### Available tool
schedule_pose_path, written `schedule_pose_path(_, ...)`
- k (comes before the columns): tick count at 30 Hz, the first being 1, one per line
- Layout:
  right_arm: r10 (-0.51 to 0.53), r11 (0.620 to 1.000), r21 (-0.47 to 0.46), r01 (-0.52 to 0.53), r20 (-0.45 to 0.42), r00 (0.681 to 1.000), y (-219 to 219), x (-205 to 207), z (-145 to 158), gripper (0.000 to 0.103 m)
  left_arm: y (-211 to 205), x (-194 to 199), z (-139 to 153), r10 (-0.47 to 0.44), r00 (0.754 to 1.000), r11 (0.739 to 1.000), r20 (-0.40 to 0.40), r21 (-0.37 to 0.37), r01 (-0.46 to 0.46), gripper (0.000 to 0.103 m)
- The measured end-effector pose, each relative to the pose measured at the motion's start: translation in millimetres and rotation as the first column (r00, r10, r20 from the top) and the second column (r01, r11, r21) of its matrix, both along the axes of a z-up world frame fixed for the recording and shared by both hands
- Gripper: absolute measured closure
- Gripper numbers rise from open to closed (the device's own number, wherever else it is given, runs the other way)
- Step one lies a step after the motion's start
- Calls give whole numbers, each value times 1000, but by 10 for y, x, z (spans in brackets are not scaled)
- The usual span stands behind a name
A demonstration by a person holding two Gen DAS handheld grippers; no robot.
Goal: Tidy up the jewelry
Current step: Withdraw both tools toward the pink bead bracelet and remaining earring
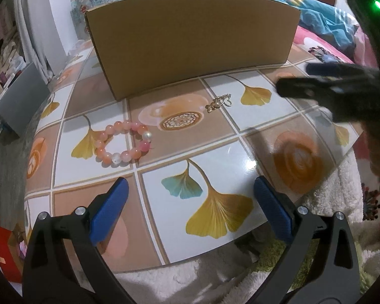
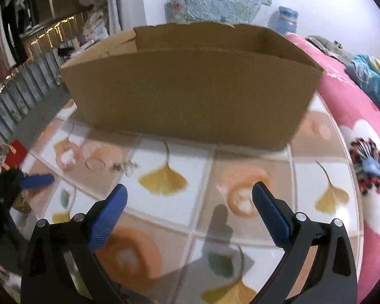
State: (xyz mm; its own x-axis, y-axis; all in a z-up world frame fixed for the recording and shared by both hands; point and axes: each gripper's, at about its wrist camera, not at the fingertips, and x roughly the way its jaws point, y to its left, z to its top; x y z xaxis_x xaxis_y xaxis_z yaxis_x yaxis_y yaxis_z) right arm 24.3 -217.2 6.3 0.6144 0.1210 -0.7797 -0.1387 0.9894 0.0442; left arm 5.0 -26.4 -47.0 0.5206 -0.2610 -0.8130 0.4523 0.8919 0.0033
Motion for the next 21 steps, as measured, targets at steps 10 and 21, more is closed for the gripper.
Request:
schedule_pose_path(10, 83, 995, -62, -84, -26, 996, 418, 282, -124, 33, 24, -12, -10, -32, 999, 999, 26, -14, 33, 7)
schedule_pose_path(21, 110, 988, -99, -118, -82, 991, 499, 381, -169, 38, 16, -21, -7, -43, 998, 999, 36, -19, 44, 7)
